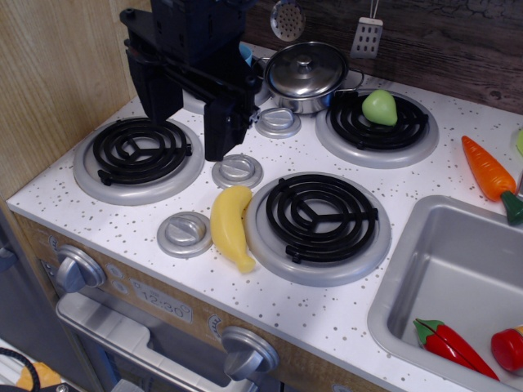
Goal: Take lid off pot or pan
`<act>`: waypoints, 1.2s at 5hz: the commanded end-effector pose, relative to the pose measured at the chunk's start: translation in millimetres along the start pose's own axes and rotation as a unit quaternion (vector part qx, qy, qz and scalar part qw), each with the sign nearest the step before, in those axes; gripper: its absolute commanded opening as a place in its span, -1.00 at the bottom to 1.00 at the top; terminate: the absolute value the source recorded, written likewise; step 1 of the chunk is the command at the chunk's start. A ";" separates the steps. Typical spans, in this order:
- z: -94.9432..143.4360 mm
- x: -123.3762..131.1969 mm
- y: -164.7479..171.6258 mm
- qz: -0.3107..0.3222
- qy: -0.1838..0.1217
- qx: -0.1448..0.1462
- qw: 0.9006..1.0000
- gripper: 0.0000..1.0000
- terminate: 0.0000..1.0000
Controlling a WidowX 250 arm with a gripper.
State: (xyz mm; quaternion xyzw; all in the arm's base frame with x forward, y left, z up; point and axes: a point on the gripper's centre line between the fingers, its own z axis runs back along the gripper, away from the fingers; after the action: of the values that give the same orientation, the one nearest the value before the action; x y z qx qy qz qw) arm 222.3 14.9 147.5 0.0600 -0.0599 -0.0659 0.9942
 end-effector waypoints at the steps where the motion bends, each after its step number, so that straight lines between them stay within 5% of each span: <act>1: 0.0 0.0 0.0 0.000 0.000 0.000 1.000 1.00 -1.00; 2: 1.5 31.0 18.8 0.005 -0.045 0.063 0.997 1.00 -1.00; 5: -56.6 134.0 54.7 -0.019 -0.200 0.048 0.978 1.00 -1.00; 6: -59.2 156.6 59.7 -0.028 -0.224 0.045 0.973 1.00 -1.00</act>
State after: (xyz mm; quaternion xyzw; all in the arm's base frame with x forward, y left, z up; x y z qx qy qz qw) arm 400.2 53.9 95.8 0.0691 -0.2706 -0.0983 0.9552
